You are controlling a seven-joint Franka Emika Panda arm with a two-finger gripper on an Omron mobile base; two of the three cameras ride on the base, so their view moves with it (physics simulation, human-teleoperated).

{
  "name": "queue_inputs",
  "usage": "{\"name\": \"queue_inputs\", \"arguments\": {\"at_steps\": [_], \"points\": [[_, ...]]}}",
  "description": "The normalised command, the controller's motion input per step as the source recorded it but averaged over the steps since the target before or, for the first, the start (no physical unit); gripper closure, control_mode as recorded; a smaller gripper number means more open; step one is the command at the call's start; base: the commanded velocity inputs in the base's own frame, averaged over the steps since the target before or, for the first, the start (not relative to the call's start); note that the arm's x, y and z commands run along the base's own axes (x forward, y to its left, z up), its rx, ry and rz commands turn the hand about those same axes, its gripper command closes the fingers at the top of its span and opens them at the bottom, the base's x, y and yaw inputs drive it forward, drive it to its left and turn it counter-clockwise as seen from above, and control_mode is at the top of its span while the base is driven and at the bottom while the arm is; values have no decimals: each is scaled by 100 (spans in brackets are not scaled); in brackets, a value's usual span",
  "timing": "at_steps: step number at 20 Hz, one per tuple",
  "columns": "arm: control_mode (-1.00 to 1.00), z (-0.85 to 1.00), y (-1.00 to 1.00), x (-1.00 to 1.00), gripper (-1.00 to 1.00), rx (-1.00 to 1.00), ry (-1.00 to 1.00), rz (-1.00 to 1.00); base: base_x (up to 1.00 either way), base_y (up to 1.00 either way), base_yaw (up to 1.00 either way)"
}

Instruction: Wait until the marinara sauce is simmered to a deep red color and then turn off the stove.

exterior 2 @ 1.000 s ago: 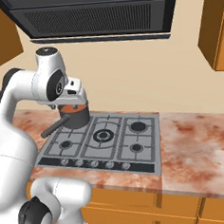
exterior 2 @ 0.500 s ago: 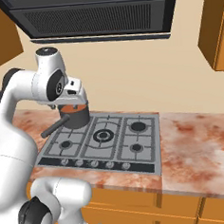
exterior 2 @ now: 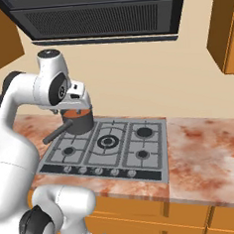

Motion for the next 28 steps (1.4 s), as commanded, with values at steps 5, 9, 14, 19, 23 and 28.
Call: {"name": "queue_inputs", "arguments": {"at_steps": [5,9,14,19,23,28], "points": [[-100,0,0,0,-100,0,0,0,0,0,0],[-100,0,0,0,-100,0,0,0,0,0,0],[-100,0,0,0,-100,0,0,0,0,0,0],[-100,0,0,0,-100,0,0,0,0,0,0],[-100,0,0,0,-100,0,0,0,0,0,0],[-100,0,0,0,-100,0,0,0,0,0,0]]}}
